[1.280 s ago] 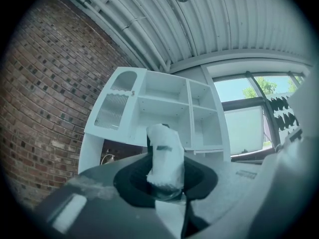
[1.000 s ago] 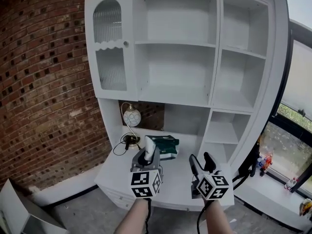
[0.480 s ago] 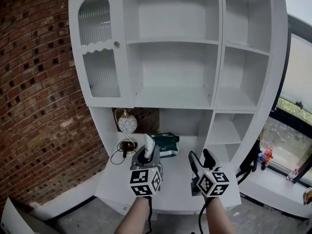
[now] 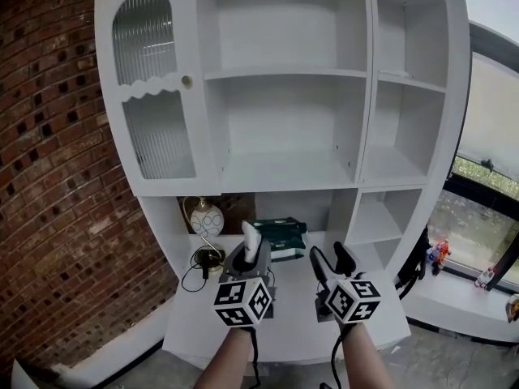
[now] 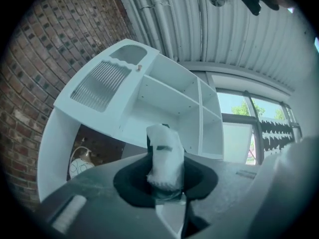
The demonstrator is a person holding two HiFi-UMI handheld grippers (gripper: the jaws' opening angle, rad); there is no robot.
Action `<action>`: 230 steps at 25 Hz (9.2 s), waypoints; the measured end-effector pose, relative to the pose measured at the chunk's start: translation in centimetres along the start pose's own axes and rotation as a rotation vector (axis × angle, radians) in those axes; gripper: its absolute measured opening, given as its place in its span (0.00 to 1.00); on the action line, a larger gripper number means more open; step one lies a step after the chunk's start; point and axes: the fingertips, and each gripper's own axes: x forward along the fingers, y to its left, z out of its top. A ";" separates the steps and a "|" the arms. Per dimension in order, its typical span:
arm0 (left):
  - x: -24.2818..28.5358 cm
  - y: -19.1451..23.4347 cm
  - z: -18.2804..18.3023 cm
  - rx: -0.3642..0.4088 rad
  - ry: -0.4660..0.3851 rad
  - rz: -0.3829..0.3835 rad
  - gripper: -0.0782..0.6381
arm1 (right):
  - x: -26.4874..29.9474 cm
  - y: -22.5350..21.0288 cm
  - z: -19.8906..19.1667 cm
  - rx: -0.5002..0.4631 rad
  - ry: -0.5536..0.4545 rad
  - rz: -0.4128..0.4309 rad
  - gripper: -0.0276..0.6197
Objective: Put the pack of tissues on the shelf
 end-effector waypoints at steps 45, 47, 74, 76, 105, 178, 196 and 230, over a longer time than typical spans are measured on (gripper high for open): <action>7.7 -4.4 -0.2 -0.140 -0.097 -0.116 0.49 | 4.3 -5.9 7.4 0.189 -0.255 0.214 0.05; 8.2 -4.1 -0.7 -0.138 -0.086 -0.103 0.49 | 4.4 -5.4 7.6 0.172 -0.262 0.249 0.05; 10.6 -3.0 4.5 0.143 -0.094 -0.097 0.22 | 7.7 -3.2 12.7 -0.038 -0.238 0.293 0.05; 11.4 -2.3 6.0 0.146 -0.101 -0.109 0.22 | 8.8 -2.3 13.7 -0.067 -0.242 0.287 0.05; 22.2 4.8 6.8 0.377 0.230 -0.088 0.21 | 23.0 -3.6 11.6 -0.395 0.171 0.073 0.07; 23.5 4.8 2.0 0.515 0.476 -0.135 0.56 | 24.5 -2.5 6.1 -0.516 0.444 0.116 0.77; 23.0 4.4 2.7 0.508 0.406 -0.160 0.56 | 23.0 -3.7 8.7 -0.364 0.289 0.060 0.82; 5.2 1.5 1.8 0.323 0.031 -0.017 0.32 | 6.0 0.6 3.9 -0.359 0.006 -0.107 0.29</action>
